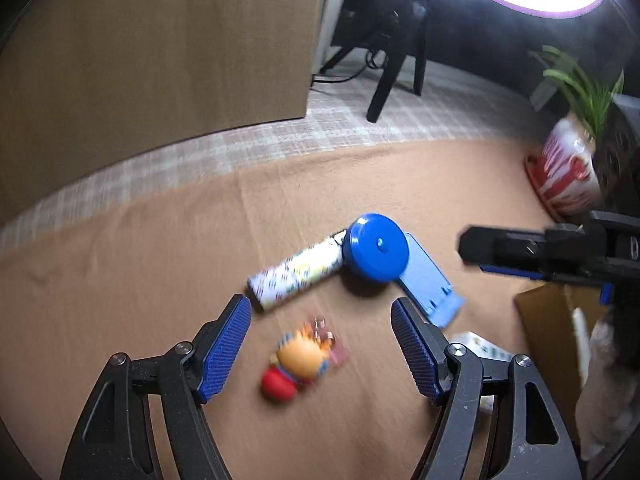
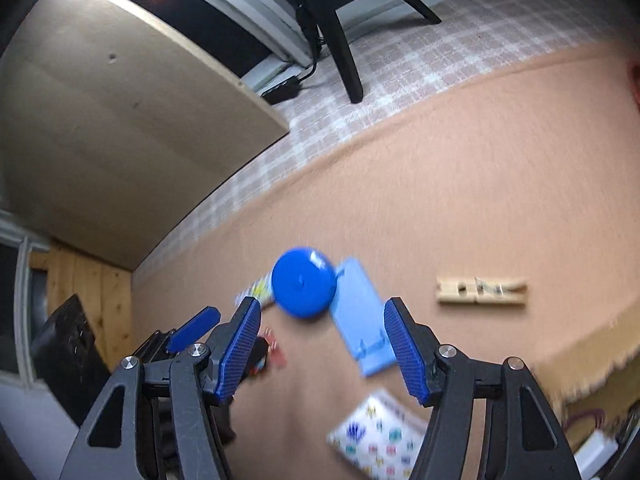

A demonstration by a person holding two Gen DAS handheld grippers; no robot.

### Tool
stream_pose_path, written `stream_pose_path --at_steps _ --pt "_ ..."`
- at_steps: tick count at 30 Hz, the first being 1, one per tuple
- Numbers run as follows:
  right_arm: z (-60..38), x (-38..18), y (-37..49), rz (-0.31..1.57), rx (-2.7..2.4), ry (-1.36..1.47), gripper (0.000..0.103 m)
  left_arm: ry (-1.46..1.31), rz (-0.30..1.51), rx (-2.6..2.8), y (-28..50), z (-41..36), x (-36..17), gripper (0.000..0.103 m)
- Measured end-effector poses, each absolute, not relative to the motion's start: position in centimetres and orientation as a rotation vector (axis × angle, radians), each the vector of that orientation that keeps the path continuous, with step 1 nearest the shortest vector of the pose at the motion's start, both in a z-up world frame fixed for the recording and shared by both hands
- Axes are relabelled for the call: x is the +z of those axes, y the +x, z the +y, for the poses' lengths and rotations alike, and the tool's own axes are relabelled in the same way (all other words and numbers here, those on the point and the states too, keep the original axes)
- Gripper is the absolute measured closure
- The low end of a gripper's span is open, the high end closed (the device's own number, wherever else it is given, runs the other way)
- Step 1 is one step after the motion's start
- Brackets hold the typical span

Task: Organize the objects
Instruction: 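Move both tools to the blue tape measure and grasp its stand, then pull the blue phone stand off the tape measure with the right tool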

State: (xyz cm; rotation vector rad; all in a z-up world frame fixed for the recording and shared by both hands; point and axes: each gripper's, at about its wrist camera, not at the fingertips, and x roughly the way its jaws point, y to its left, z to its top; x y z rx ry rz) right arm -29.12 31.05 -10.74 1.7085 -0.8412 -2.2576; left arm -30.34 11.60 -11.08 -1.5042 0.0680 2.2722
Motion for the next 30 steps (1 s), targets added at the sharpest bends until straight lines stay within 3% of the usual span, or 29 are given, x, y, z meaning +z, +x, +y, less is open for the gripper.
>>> stream_pose_path --at_steps 8,11,15,19,24,30 --pt "29.7 -12.9 -32.3 -0.784 -2.276 1.8 0.047 -1.479 0.216 2.234 -32.5 13.8 -13.1 0.029" --pt "29.3 -13.9 -32.6 -0.79 -2.238 1.841 0.052 -1.479 0.195 2.216 -32.9 14.0 -13.8 0.032" --pt "28.8 -14.1 -32.5 -0.791 -2.222 1.845 0.063 -1.471 0.207 2.212 -33.0 14.1 -14.1 0.063" --pt "28.1 -14.3 -31.8 -0.808 -2.181 1.843 0.069 -1.477 0.182 2.186 -32.5 13.6 -14.1 0.076" --pt "26.0 -14.2 -30.3 -0.752 -2.152 1.827 0.071 -1.479 0.232 2.192 -30.5 13.0 -14.0 0.079" --pt "23.4 -14.4 -27.5 -0.709 -2.094 1.801 0.072 -1.51 0.154 2.228 -27.1 10.0 -13.8 0.079"
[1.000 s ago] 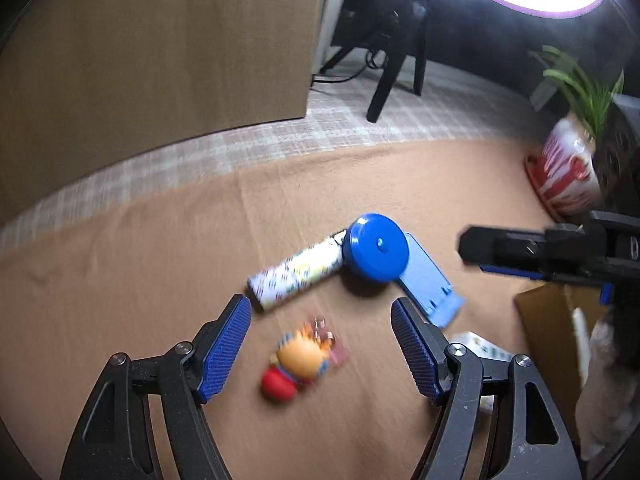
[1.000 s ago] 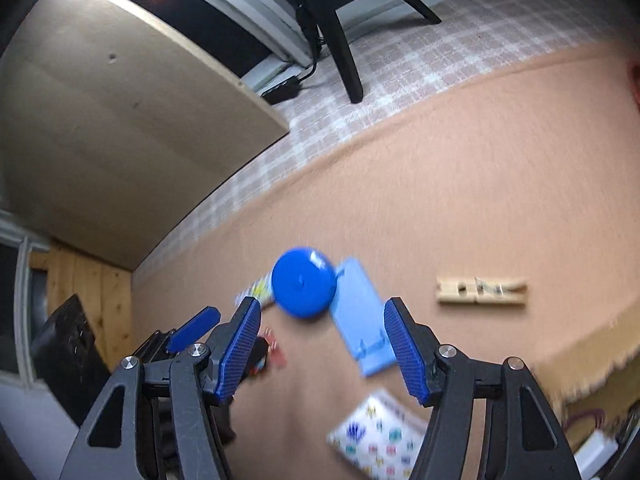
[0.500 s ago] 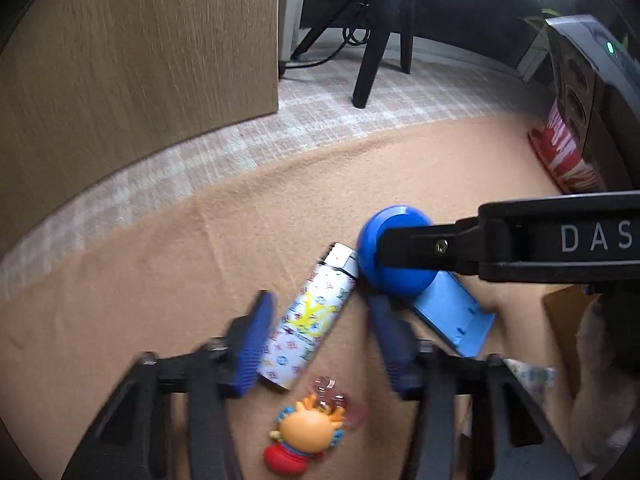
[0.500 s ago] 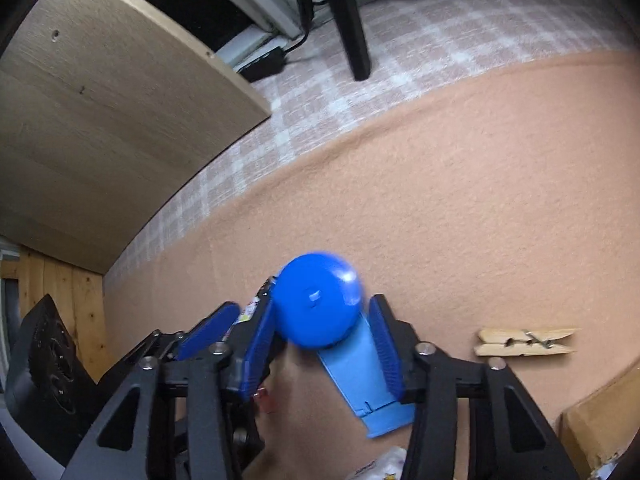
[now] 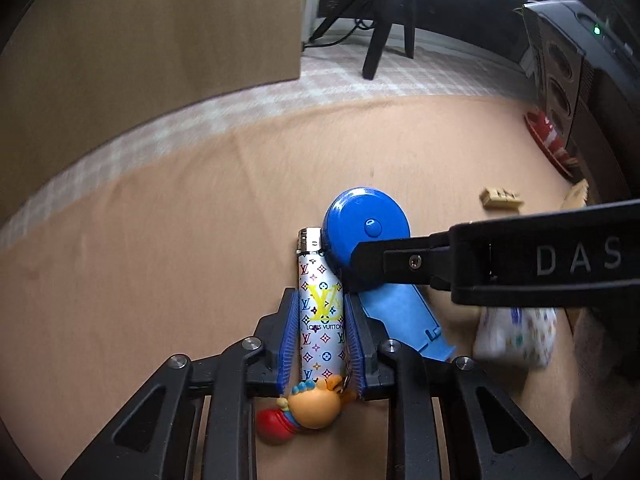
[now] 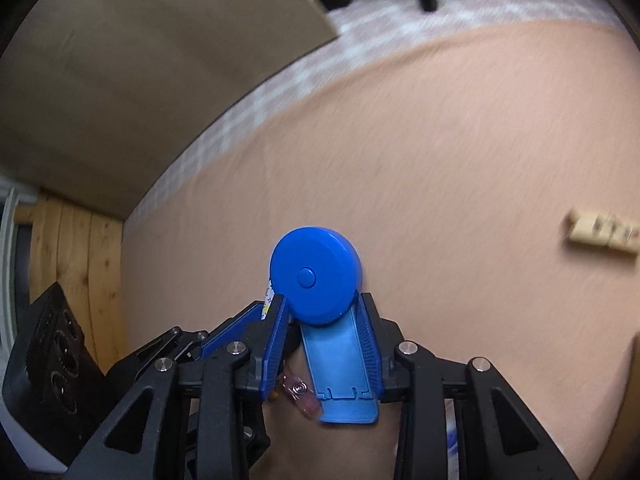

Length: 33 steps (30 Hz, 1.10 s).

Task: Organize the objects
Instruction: 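Pull the blue phone stand off the tape measure with the right tool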

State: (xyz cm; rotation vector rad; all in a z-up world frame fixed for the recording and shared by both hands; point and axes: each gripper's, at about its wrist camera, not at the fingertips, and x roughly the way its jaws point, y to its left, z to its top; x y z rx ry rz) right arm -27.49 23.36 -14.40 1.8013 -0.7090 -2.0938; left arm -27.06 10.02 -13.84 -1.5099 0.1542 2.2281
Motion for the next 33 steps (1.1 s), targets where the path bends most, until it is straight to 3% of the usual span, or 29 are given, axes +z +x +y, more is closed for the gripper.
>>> stream_pose_path --at_steps 3,6,14,18,21,23,25,29,33 --pt "21.8 -14.2 -25.3 -0.609 -2.084 1.781 0.072 -1.527 0.109 2.246 -24.3 8.4 -13.8 0.079" --pt "20.7 -14.3 -22.7 -0.497 -2.077 1.789 0.085 -1.536 0.092 2.254 -21.0 7.1 -13.8 0.085" --pt "21.4 -14.1 -18.3 -0.431 -2.062 1.803 0.099 -1.561 0.065 2.308 -14.2 5.1 -13.9 0.087" --pt "21.5 -13.1 -18.3 -0.434 -2.095 1.772 0.086 -1.585 0.018 2.332 -12.6 3.6 -14.1 0.087" --pt "20.4 -12.3 -19.0 -0.37 -2.157 1.743 0.052 -1.608 0.008 2.362 -11.8 2.6 -14.0 0.087" --pt "19.2 -12.2 -19.8 -0.285 -2.211 1.744 0.051 -1.612 0.001 2.371 -11.4 2.0 -13.8 0.087" --pt "18.0 -12.6 -20.5 -0.234 -2.21 1.754 0.051 -1.612 -0.014 2.383 -11.0 1.4 -13.5 0.074" --pt "16.4 -12.4 -20.7 -0.115 -2.256 1.753 0.051 -1.581 -0.043 2.398 -10.2 0.5 -12.5 0.057" --pt "16.6 -12.2 -19.8 -0.032 -2.273 1.745 0.07 -1.555 -0.055 2.408 -10.0 0.5 -11.7 0.056"
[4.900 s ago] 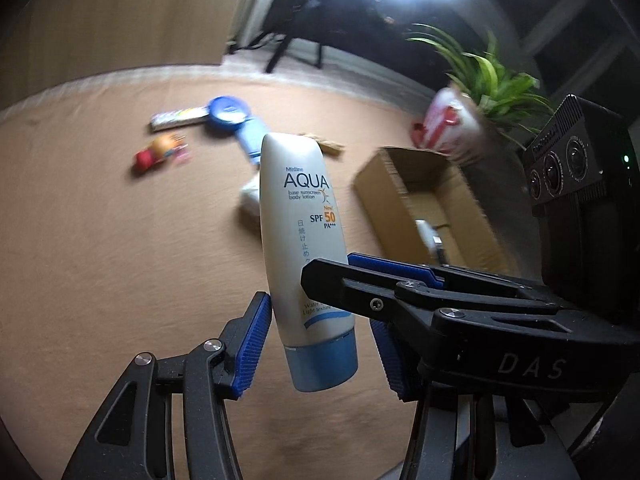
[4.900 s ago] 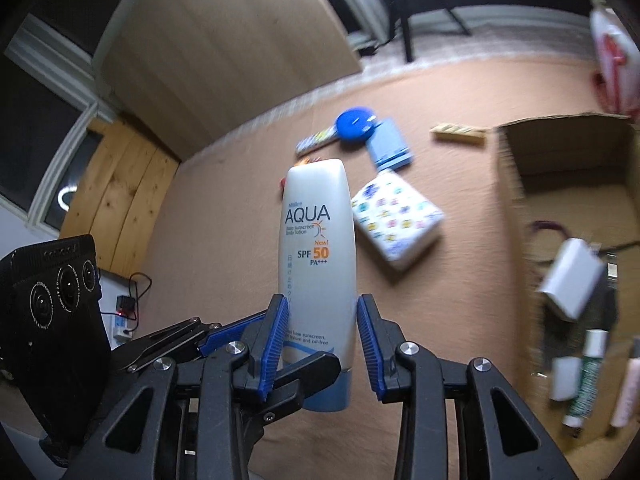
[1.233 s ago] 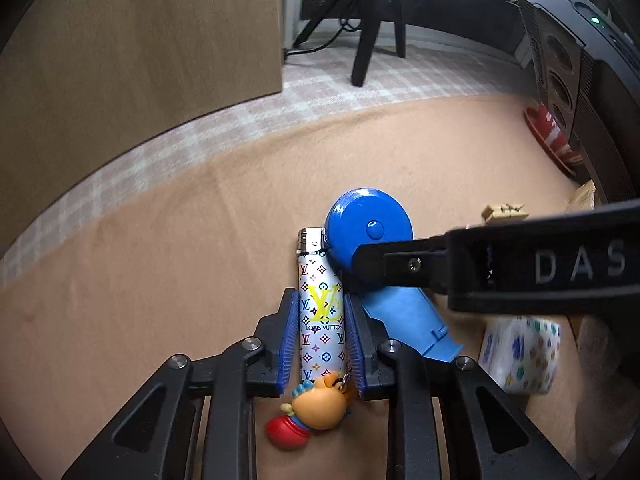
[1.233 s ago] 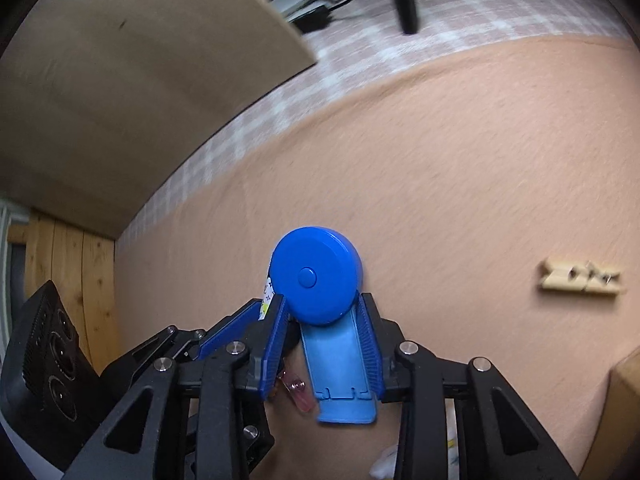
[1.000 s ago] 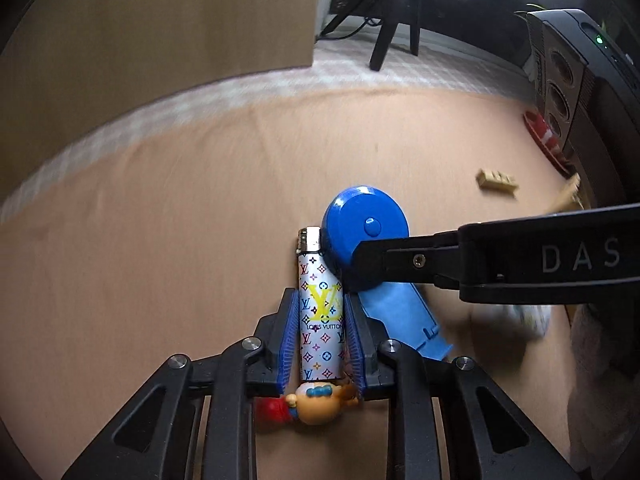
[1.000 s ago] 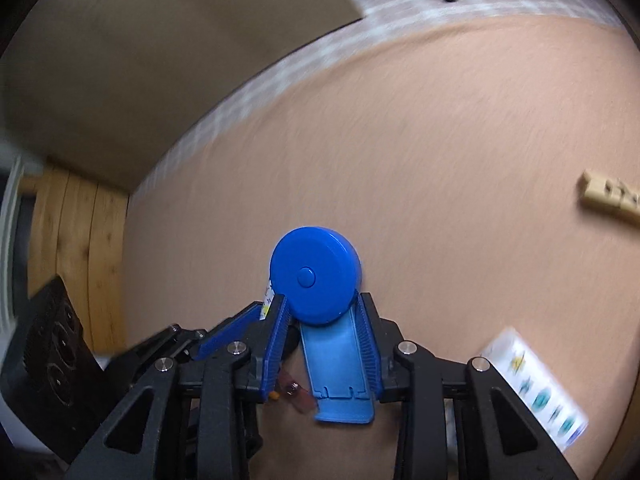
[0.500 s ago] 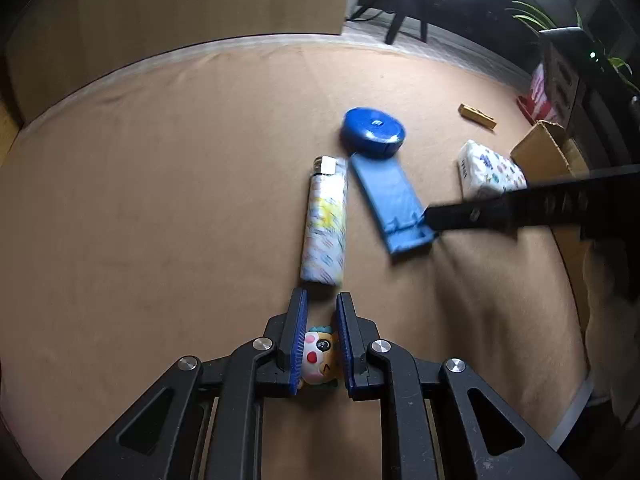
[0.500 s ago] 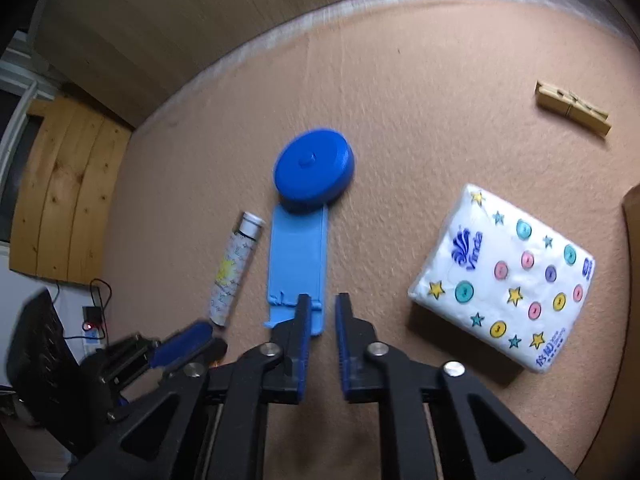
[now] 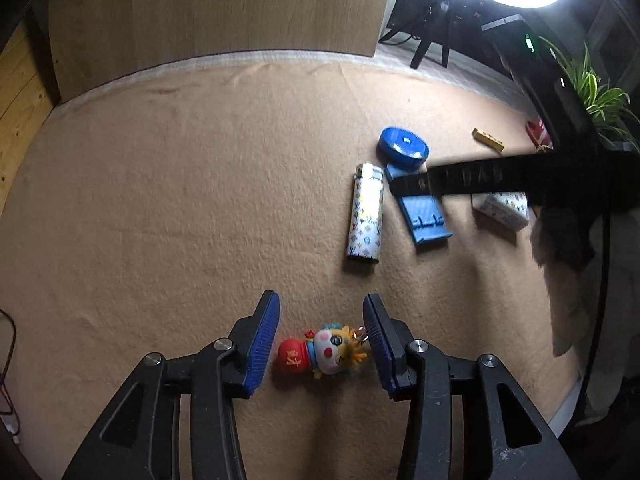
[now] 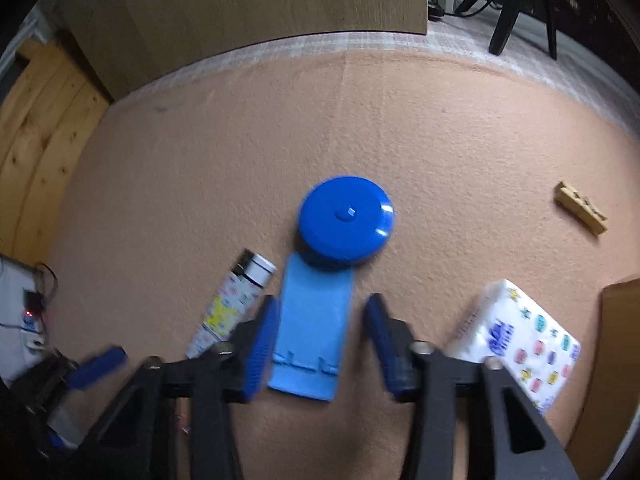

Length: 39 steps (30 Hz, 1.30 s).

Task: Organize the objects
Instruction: 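Pull the blue phone stand off the tape measure with the right tool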

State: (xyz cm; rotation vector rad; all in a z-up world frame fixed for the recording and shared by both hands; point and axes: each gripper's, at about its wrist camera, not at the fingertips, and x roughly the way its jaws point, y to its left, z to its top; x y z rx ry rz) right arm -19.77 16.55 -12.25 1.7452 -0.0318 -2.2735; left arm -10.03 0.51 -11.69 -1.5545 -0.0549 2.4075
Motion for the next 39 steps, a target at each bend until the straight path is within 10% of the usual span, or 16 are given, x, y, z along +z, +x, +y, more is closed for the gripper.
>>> stream_pose_path --at_steps 9,15,28,39 --pt "19.4 -12.8 -17.4 -0.234 -2.156 1.77 0.091 -1.536 0.05 2.362 -13.5 3.1 -11.7 0.056" --pt "19.4 -12.2 -19.0 -0.318 -2.194 1.757 0.065 -1.542 0.097 2.34 -15.4 4.4 -12.3 0.056" --pt "15.4 -11.6 -19.7 0.091 -2.217 1.77 0.071 -1.569 0.068 2.331 -15.2 2.9 -12.7 0.056" --pt "19.9 -11.3 -14.1 -0.03 -2.221 1.712 0.071 -1.592 0.122 2.296 -16.6 5.4 -13.7 0.056"
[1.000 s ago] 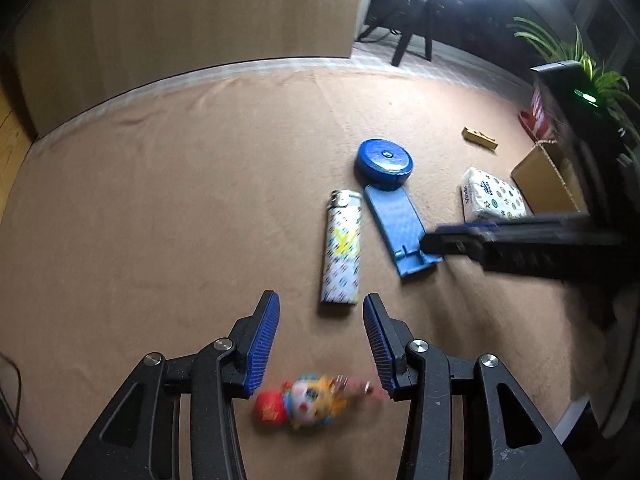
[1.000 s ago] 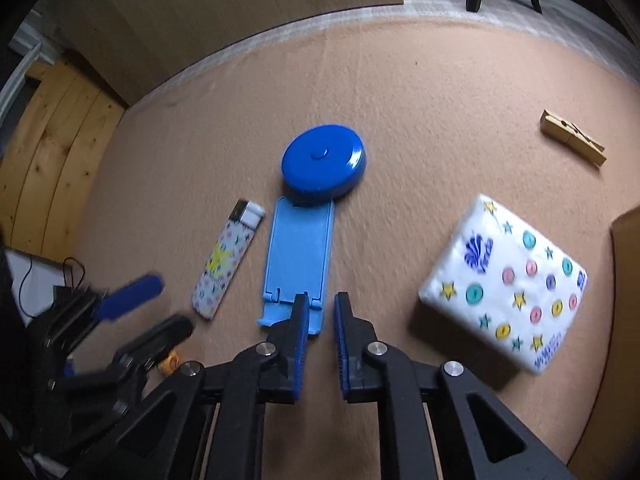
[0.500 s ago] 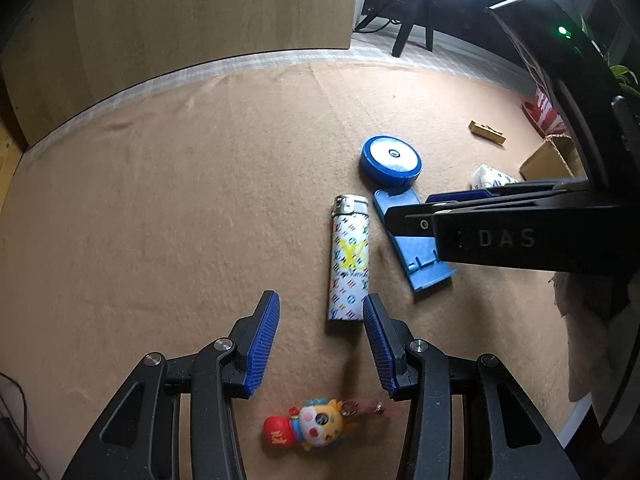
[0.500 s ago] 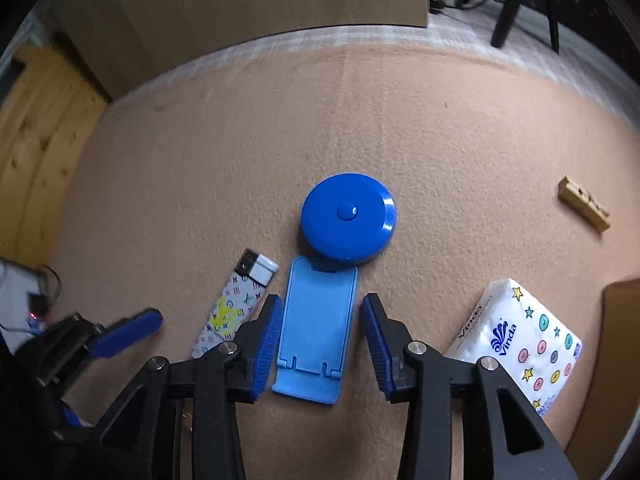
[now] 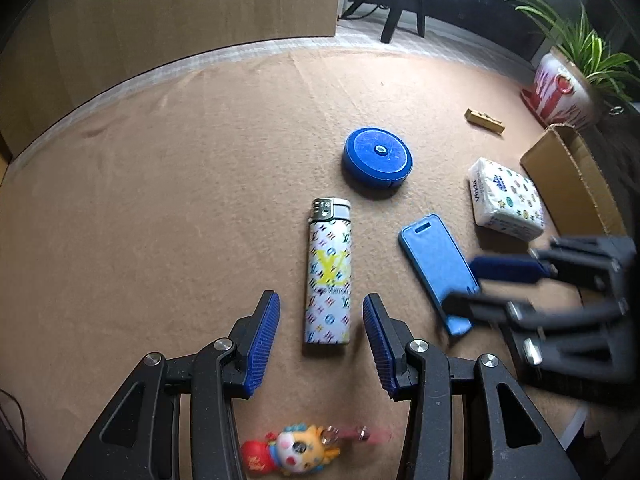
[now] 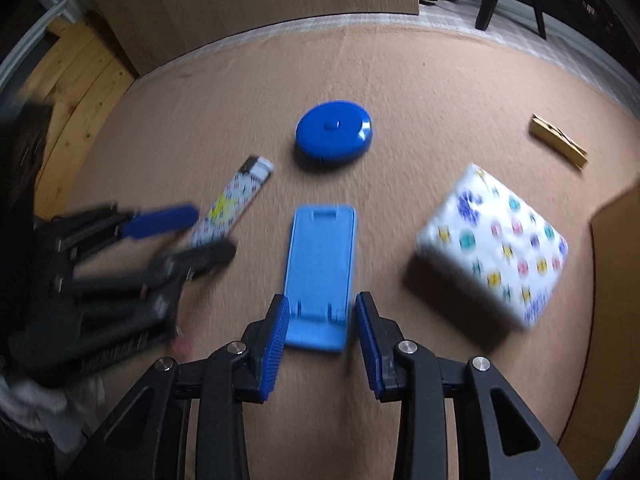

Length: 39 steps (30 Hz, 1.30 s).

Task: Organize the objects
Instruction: 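Pull the blue phone stand off the tape measure with the right tool, then grasp the lighter with the left tool while the right tool grasps the phone stand, drop both in box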

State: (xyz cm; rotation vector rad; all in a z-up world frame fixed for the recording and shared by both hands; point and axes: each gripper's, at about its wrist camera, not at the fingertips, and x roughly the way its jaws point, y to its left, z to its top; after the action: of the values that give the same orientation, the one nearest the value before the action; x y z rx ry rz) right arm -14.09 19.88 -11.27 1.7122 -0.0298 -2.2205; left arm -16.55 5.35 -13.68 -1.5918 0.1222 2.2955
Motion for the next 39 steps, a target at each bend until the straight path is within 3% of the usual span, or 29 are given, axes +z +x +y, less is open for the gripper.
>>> stream_pose_path --at_steps 5,7,10,15,18,28,39 --pt "20.3 -11.0 -13.3 -0.004 -2.232 1.711 0.071 -1.605 0.166 2.307 -17.5 6.4 -13.8 0.056" --pt "21.2 -10.9 -13.5 -0.056 -2.233 1.716 0.07 -1.611 0.169 2.321 -17.7 6.2 -13.8 0.069" --pt "21.0 -10.6 -14.2 -0.059 -2.246 1.714 0.067 -1.62 0.152 2.331 -17.7 5.6 -13.8 0.078" --pt "19.1 -10.4 -14.9 0.109 -2.267 1.703 0.063 -1.623 0.123 2.345 -16.6 4.7 -13.8 0.078" --pt "18.6 -10.5 -14.7 0.164 -2.285 1.693 0.07 -1.63 0.044 2.353 -15.6 3.8 -13.7 0.078" --pt "20.7 -9.7 -11.9 -0.123 -2.233 1.676 0.07 -1.623 -0.181 2.349 -11.9 2.3 -12.9 0.078" --pt "30.8 -3.6 -7.1 -0.319 -2.393 1.538 0.071 -1.542 -0.198 2.339 -10.3 5.5 -10.2 0.078"
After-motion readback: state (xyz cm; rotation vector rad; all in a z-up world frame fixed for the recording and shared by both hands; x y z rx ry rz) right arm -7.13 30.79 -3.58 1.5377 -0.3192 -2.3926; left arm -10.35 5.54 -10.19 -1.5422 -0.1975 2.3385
